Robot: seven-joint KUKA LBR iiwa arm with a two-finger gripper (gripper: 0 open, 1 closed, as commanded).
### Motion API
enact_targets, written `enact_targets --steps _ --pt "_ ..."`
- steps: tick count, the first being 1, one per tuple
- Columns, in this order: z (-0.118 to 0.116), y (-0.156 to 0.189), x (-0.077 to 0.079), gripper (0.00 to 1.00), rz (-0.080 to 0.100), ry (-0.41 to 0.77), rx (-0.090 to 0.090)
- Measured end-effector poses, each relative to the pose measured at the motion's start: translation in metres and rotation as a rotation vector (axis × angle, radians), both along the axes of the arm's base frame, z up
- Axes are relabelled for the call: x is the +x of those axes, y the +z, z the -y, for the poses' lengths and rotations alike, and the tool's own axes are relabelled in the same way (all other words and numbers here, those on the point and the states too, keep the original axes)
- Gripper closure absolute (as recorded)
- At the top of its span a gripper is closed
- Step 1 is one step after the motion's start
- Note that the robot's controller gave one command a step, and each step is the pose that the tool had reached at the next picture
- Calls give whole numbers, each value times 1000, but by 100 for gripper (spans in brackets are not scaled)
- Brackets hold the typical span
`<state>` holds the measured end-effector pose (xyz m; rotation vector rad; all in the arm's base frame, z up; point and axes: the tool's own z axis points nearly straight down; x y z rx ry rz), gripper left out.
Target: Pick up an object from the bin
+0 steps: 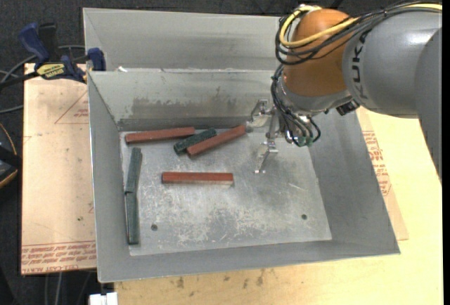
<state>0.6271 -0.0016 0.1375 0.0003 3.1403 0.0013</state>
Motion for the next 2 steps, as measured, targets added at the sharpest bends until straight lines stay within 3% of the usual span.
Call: enact_targets --steps 1,2 --pt "0 0 0 0 0 0 0" --pt "-59 -59 -12 100 11 -105 3"
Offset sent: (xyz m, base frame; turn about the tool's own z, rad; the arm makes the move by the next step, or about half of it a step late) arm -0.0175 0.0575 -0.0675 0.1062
